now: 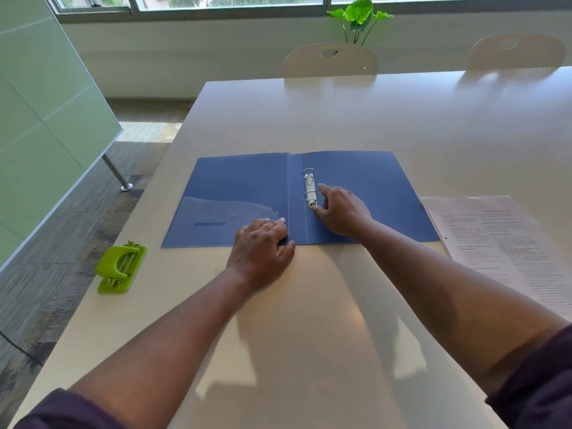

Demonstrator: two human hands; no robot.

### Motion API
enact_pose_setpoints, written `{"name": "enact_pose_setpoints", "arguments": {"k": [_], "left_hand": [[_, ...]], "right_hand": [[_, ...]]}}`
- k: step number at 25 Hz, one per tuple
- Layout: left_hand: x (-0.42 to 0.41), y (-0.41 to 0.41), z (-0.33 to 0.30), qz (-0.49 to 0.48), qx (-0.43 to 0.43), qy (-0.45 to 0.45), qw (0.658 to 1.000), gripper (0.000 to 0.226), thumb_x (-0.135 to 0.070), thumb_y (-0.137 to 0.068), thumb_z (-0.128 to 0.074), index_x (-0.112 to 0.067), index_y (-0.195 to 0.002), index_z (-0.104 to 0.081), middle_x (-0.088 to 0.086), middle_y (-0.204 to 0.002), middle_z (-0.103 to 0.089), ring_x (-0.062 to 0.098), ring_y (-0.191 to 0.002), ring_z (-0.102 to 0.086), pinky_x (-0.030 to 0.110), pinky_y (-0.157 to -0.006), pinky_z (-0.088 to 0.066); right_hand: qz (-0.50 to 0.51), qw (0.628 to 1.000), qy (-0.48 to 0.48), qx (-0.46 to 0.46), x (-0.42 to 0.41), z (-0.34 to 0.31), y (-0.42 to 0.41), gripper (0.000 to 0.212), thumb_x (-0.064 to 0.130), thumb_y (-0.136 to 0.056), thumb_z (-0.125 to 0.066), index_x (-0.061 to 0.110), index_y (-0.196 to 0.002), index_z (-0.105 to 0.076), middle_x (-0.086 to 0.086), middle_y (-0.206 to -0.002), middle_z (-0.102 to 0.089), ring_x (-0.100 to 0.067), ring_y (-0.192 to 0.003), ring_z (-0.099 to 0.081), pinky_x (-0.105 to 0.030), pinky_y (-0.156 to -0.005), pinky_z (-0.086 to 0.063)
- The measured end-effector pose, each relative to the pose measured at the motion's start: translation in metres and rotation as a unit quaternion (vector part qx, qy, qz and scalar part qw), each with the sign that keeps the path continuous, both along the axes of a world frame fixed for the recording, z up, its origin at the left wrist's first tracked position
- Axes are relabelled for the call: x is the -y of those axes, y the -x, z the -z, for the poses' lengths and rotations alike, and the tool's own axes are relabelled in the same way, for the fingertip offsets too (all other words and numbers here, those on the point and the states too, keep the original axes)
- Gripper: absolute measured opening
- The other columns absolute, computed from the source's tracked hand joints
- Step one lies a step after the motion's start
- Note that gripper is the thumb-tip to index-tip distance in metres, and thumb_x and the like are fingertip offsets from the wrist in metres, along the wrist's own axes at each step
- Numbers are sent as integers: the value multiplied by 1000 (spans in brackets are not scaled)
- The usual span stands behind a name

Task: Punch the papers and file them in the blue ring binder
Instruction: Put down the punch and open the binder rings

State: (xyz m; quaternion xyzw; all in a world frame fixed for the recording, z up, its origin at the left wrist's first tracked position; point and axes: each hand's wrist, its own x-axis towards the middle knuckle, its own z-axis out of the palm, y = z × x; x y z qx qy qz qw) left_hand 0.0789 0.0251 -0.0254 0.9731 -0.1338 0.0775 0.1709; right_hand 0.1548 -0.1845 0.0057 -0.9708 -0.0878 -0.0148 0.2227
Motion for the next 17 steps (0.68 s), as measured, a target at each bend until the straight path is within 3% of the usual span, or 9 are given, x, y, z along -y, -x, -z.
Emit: {"name": "enact_pose_setpoints", "arguments": {"k": [3, 6, 8, 10, 13, 17], "left_hand": [[-5, 20, -2, 8, 2, 0, 1000, 30, -47, -94, -55, -23, -107, -67, -8, -137, -64, 20, -132, -49, 42, -106, -33], [-10, 40, -4, 18, 7, -13, 1000, 45, -54, -91, -52, -20, -116, -67, -4, -115, -72, 23, -116, -59, 39, -97, -44], [-10, 46, -14, 25, 12, -29, 999, 42, -58, -90, -48, -21, -97, -65, -3, -90, -70, 24, -92, -62, 35, -78, -50], [-6, 42, -28, 29, 7, -49, 998, 37, -55, -93, -50, -21, -84, -58, -3, -79, -65, 24, -78, -61, 33, -66, -45], [2, 33, -39, 26, 12, -66, 997, 28, -45, -96, -53, -19, -89, -60, 0, -88, -69, 27, -80, -65, 32, -65, -44], [11, 23, -36, 22, 2, -40, 999, 35, -44, -96, -55, -17, -116, -63, 3, -116, -70, 29, -100, -68, 40, -81, -55]], "right_hand": [[1, 1000, 13, -20, -4, 0, 12, 39, 43, -98, -52, 35, -136, -55, 1, -101, -65, -25, -96, -62, -37, -70, -52], [8, 1000, 14, -13, -3, 9, 26, 29, 50, -98, -50, 39, -123, -59, 4, -97, -68, -23, -90, -63, -36, -68, -52], [5, 1000, 22, 17, -2, 15, 39, 27, 51, -99, -49, 38, -119, -60, 5, -92, -68, -24, -86, -63, -33, -64, -46], [7, 999, 25, 48, -2, 20, 51, 29, 52, -99, -48, 37, -119, -60, 4, -90, -70, -26, -85, -64, -34, -64, -46], [13, 997, 19, 68, -2, 23, 68, 31, 53, -98, -46, 35, -119, -61, 4, -85, -70, -27, -81, -66, -38, -68, -55], [7, 997, 10, 80, -4, 24, 94, 33, 52, -99, -47, 34, -121, -63, 8, -79, -65, -24, -77, -67, -39, -67, -57]]}}
